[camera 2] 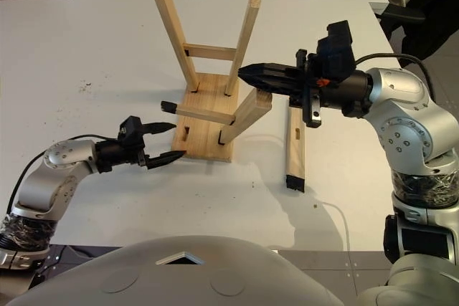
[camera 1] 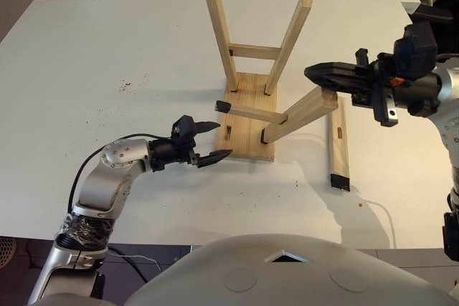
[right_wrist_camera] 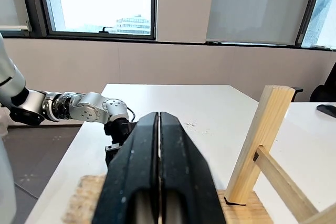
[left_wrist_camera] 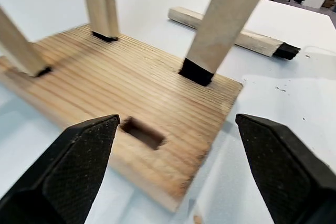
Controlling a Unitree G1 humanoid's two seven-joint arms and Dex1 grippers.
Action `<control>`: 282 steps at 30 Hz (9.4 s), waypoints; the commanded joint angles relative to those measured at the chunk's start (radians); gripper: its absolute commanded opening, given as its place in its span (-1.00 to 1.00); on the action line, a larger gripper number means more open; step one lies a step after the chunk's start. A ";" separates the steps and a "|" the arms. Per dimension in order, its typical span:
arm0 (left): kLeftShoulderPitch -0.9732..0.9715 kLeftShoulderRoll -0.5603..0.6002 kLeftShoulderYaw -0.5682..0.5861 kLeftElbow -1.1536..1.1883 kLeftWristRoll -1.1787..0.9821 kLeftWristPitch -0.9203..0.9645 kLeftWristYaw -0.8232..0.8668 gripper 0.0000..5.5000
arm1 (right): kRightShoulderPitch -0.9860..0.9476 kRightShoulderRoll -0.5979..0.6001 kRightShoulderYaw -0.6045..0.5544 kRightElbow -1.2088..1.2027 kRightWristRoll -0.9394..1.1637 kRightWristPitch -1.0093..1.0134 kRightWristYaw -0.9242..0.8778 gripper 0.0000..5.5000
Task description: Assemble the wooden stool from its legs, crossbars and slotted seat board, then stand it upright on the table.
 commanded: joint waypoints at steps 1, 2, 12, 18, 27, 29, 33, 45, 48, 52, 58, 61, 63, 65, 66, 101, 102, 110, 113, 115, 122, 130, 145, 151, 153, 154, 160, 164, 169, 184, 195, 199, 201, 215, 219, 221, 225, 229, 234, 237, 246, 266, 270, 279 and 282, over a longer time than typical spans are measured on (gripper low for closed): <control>-0.021 -0.014 -0.064 0.024 0.041 -0.022 -0.023 0.50 | 0.040 0.035 0.114 0.044 -0.134 0.044 -0.041 -0.98; -0.022 -0.017 -0.077 0.035 0.049 -0.029 -0.026 0.50 | 0.030 0.047 0.110 0.046 -0.129 0.044 -0.052 -0.98; -0.011 -0.033 -0.100 0.111 0.085 -0.076 -0.021 0.50 | -0.038 0.063 -0.257 -0.052 0.431 0.195 -0.217 -0.98; -0.024 -0.024 -0.095 0.131 0.079 -0.081 -0.031 0.50 | -0.006 0.085 -0.333 -0.134 0.591 0.202 -0.280 -0.98; -0.077 -0.005 -0.111 0.142 0.070 -0.068 -0.091 0.50 | 0.164 0.221 0.155 -0.035 -0.016 0.087 -0.194 -0.98; -0.083 -0.005 -0.120 0.133 0.070 -0.061 -0.103 0.50 | 0.150 0.242 0.182 -0.012 -0.046 0.067 -0.195 -0.98; -0.069 -0.012 -0.127 0.107 0.071 -0.052 -0.099 0.50 | 0.105 0.248 0.154 -0.027 0.017 0.089 -0.210 -0.98; -0.043 -0.041 -0.127 0.074 0.073 -0.038 -0.067 0.50 | 0.034 0.265 0.258 0.158 -0.233 0.049 -0.289 -0.98; -0.038 -0.040 -0.108 0.054 0.056 -0.026 -0.060 0.50 | 0.059 0.246 0.217 0.085 -0.174 0.055 -0.265 -0.98; -0.027 -0.019 -0.024 -0.017 -0.027 0.023 -0.054 0.50 | 0.037 0.245 0.048 -0.004 0.043 0.102 -0.290 -0.98; 0.070 0.069 0.129 -0.122 -0.130 0.062 -0.084 0.50 | -0.052 0.241 -0.183 -0.010 0.315 0.159 -0.385 -0.98; 0.097 0.104 0.188 -0.088 -0.131 0.050 -0.091 0.50 | -0.044 0.229 -0.212 -0.001 0.307 0.166 -0.393 -0.98; 0.068 0.113 0.201 -0.011 -0.092 0.014 -0.083 0.50 | -0.013 0.223 -0.224 -0.006 0.286 0.164 -0.393 -0.98; -0.001 0.085 0.184 0.090 -0.021 -0.037 -0.030 0.50 | 0.014 0.223 -0.230 -0.004 0.257 0.153 -0.393 -0.98; -0.040 0.060 0.175 0.139 0.007 -0.058 0.003 0.50 | 0.023 0.225 -0.231 0.001 0.240 0.147 -0.391 -0.98; -0.124 0.002 -0.207 0.468 0.427 -0.620 0.053 0.50 | 0.133 0.293 -0.227 0.027 -0.007 0.107 -0.416 -0.98; -0.112 0.000 -0.212 0.450 0.424 -0.615 0.056 0.50 | 0.145 0.286 -0.225 0.025 -0.019 0.108 -0.411 -0.98; -0.027 0.000 -0.130 0.314 0.353 -0.579 0.160 0.50 | 0.378 0.255 -0.274 -0.110 -0.187 0.195 -0.659 -0.88; 0.075 0.017 -0.054 0.184 0.314 -0.549 0.219 0.50 | 0.522 0.254 -0.285 -0.271 -0.302 0.241 -0.809 -0.74; 0.158 0.018 0.001 0.103 0.285 -0.518 0.255 0.50 | 0.610 0.231 -0.280 -0.356 -0.393 0.265 -0.870 -0.63; 0.404 -0.009 0.134 -0.115 0.239 -0.435 0.351 0.50 | 0.796 0.272 -0.236 -0.566 -0.383 0.435 -0.935 -0.57; 0.409 -0.039 0.111 -0.107 0.299 -0.411 0.381 0.50 | 0.904 0.324 -0.168 -0.583 -0.428 0.461 -0.951 -0.17; 0.302 -0.025 0.098 -0.025 0.304 -0.403 0.330 0.50 | 0.880 0.426 0.003 -0.482 -0.628 0.372 -1.026 0.21; 0.325 -0.009 0.136 -0.050 0.242 -0.371 0.290 0.50 | 0.908 0.464 0.005 -0.436 -0.679 0.323 -1.029 0.21; 0.348 0.001 0.169 -0.069 0.194 -0.346 0.268 0.50 | 0.904 0.466 -0.009 -0.401 -0.696 0.299 -1.023 0.21; 0.356 0.006 0.186 -0.071 0.177 -0.336 0.261 0.50 | 0.900 0.466 -0.019 -0.382 -0.702 0.286 -1.019 0.21; 0.348 0.013 0.288 -0.072 0.066 -0.252 0.249 0.50 | 0.887 0.462 -0.039 -0.292 -0.729 0.216 -0.983 0.15; 0.250 -0.006 0.432 0.065 -0.013 -0.195 0.323 0.50 | 0.869 0.459 -0.049 -0.254 -0.742 0.174 -0.961 -0.07; 0.120 0.016 0.538 0.126 -0.032 -0.096 0.435 0.50 | 0.810 0.458 -0.082 -0.226 -0.718 0.147 -0.921 -0.26; -0.393 0.048 0.347 -0.507 -0.719 0.409 0.534 0.40 | 0.123 0.343 -0.417 -0.058 -0.167 0.168 -0.644 -0.26; -0.577 0.075 0.269 -0.425 -1.136 0.467 0.613 0.25 | 0.119 0.053 -0.417 -0.275 0.551 0.434 -0.239 -0.26; -0.552 0.094 0.258 -0.446 -1.164 0.472 0.588 0.25 | 0.121 0.004 -0.393 -0.303 0.587 0.431 -0.206 -0.26; -0.544 0.100 0.263 -0.458 -1.196 0.467 0.584 0.25 | 0.134 -0.019 -0.383 -0.311 0.581 0.429 -0.171 -0.26; -0.541 0.107 0.271 -0.416 -1.249 0.438 0.546 0.25 | 0.150 -0.057 -0.323 -0.251 0.448 0.386 -0.049 -0.26; -0.545 0.122 0.270 -0.419 -1.249 0.441 0.532 0.25 | 0.128 -0.039 -0.276 -0.253 0.413 0.359 -0.064 -0.26; -0.533 0.123 0.265 -0.433 -1.243 0.441 0.524 0.25 | 0.115 -0.033 -0.257 -0.251 0.405 0.348 -0.072 -0.26; -0.520 0.121 0.250 -0.455 -1.228 0.441 0.524 0.25 | 0.112 -0.022 -0.231 -0.268 0.404 0.339 -0.086 -0.26; -0.507 0.132 0.243 -0.452 -1.200 0.448 0.504 0.25 | 0.099 -0.036 -0.216 -0.270 0.381 0.341 -0.073 -0.26; -0.521 0.124 0.242 -0.427 -1.192 0.442 0.494 0.25 | 0.070 -0.047 -0.174 -0.262 0.318 0.332 -0.037 -0.26; -0.517 0.122 0.240 -0.427 -1.176 0.441 0.479 0.18 | 0.056 -0.042 -0.164 -0.262 0.311 0.330 -0.037 -0.26; -0.493 0.116 0.229 -0.443 -1.113 0.436 0.448 -0.25 | 0.060 -0.047 -0.166 -0.266 0.275 0.311 -0.038 -0.26; -0.547 0.129 0.375 -0.384 -1.343 0.357 0.494 -0.26 | -0.009 -0.056 -0.367 -0.117 0.576 0.324 -0.262 0.09; -0.614 0.251 0.518 -0.311 -1.428 0.359 0.515 -0.26 | -0.008 -0.057 -0.452 -0.068 0.649 0.308 -0.368 0.09; -0.341 0.594 0.626 -0.030 -0.710 0.241 -0.179 -0.26 | 0.296 0.000 -0.595 -0.106 0.458 0.267 -0.348 0.09; -0.242 0.593 0.642 -0.003 -0.624 0.215 -0.299 -0.26 | 0.314 0.004 -0.552 -0.089 0.380 0.244 -0.323 0.09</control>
